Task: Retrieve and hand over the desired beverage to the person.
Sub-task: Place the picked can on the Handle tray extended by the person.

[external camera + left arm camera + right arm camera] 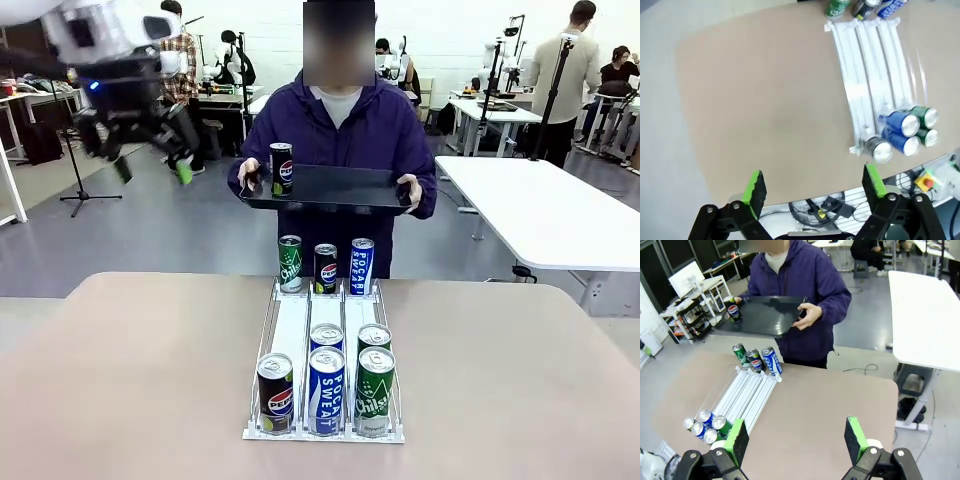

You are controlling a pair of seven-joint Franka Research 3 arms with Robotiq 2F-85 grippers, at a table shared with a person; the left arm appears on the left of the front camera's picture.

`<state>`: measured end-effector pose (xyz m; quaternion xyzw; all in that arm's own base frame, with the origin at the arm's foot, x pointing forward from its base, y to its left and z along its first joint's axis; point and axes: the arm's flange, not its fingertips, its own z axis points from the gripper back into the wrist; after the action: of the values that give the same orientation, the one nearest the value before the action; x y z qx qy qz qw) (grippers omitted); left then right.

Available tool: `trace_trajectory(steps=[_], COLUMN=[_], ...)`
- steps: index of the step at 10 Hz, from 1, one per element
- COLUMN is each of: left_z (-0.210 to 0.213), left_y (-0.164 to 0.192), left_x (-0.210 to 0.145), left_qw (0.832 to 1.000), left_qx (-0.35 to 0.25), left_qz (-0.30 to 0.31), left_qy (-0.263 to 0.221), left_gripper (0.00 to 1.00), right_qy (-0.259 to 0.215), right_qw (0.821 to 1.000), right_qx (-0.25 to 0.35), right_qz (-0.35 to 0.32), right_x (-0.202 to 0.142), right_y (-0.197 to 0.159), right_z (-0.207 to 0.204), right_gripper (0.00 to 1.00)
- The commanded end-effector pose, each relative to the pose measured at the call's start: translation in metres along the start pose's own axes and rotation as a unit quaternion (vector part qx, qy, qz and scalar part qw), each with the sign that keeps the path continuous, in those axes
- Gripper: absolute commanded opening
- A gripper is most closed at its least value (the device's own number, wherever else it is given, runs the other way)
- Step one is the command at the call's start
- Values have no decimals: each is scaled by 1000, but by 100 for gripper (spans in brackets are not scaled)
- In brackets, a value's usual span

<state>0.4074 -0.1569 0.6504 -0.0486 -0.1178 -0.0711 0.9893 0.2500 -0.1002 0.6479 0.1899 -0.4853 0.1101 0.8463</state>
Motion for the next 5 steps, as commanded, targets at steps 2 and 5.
trace_trajectory(steps=[2,5], left_z=[-1,-5], left_y=[6,4], left_x=[-31,-34], left_qw=[1000,1000], left_qx=[-1,6], left_qz=[-7,-4], left_qy=[-2,1], left_gripper=[100,100], right_qy=[-1,-1], right_qw=[1000,1000], right_qx=[9,9], right_qz=[0,0], right_x=[0,0], right_y=[0,0], right_z=[-2,-2], right_gripper=[100,100])
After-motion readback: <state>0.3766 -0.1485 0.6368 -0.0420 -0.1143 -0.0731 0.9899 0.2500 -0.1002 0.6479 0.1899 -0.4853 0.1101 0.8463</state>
